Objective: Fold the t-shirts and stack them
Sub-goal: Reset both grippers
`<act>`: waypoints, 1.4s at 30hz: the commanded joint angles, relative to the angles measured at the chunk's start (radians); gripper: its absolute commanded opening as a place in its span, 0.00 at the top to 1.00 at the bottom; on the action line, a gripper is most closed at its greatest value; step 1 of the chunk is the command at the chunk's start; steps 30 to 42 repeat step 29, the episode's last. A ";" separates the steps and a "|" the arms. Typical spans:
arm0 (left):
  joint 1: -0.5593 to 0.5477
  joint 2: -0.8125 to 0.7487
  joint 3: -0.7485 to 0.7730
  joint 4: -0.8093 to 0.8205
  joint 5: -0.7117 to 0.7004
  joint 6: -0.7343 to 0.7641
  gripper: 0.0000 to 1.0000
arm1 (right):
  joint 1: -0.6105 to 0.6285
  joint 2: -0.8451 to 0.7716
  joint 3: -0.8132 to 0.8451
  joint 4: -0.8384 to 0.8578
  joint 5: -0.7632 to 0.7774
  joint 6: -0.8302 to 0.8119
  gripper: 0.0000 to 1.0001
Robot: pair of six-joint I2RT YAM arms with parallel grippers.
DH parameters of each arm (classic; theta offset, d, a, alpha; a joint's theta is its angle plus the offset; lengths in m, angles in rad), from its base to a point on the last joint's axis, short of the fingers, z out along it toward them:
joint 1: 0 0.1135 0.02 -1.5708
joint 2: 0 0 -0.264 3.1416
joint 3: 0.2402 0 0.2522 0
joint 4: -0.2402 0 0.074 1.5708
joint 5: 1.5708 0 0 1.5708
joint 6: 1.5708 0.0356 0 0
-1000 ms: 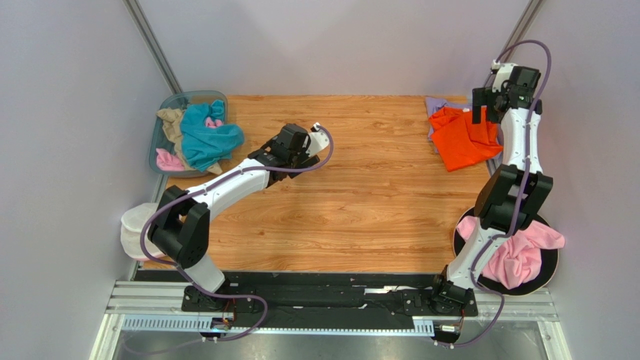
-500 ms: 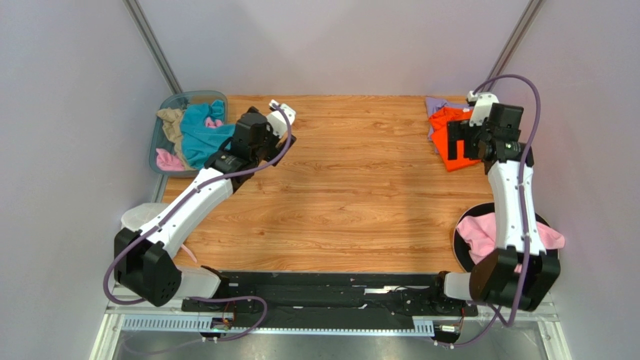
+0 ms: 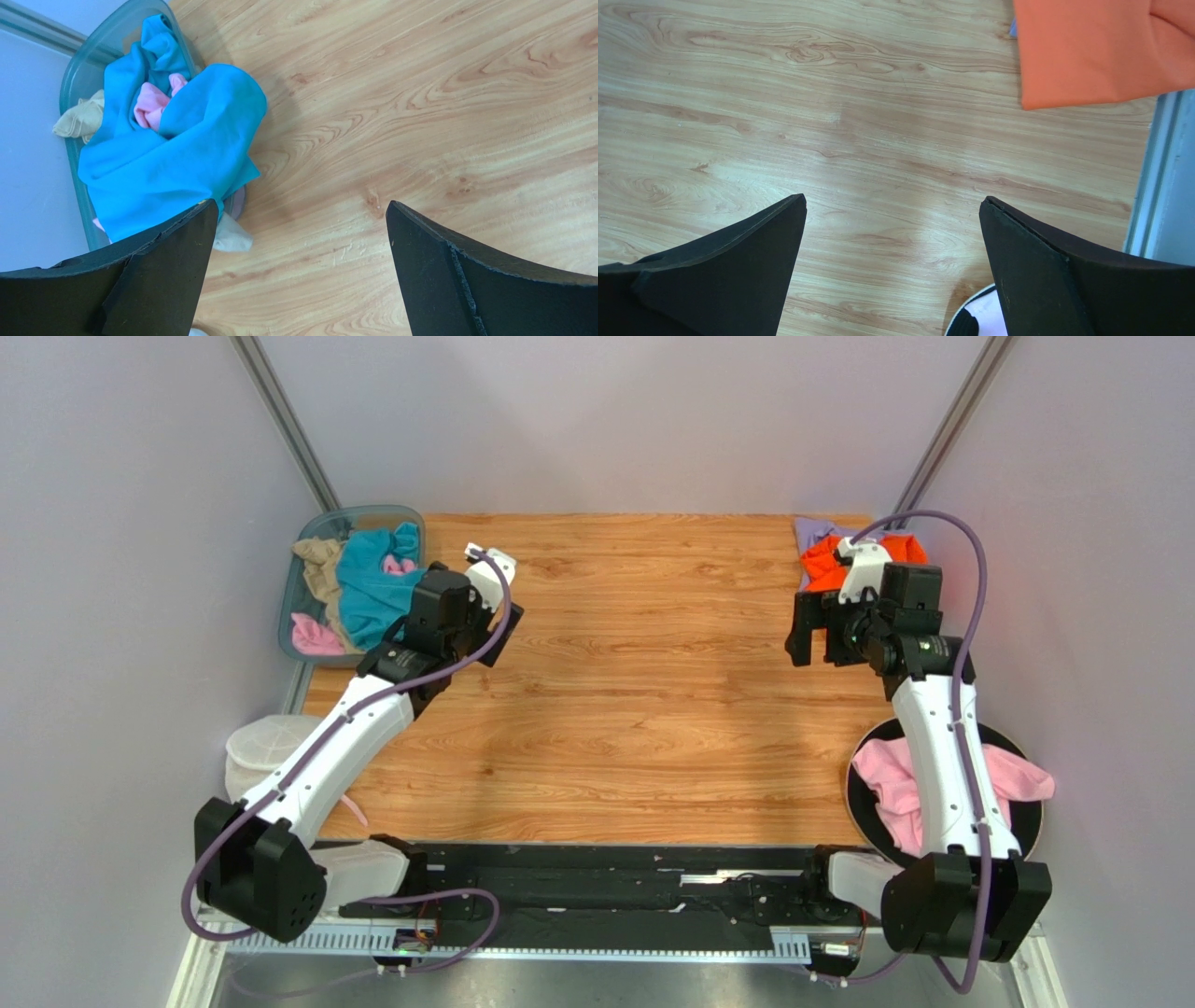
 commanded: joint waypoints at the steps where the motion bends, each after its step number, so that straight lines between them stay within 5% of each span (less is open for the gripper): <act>1: 0.000 -0.095 -0.023 0.072 0.013 -0.037 0.01 | -0.002 -0.063 -0.051 0.085 -0.066 0.036 0.00; 42: 0.000 -0.181 -0.106 0.139 0.032 -0.057 0.01 | 0.001 -0.172 -0.129 0.157 -0.037 -0.004 0.00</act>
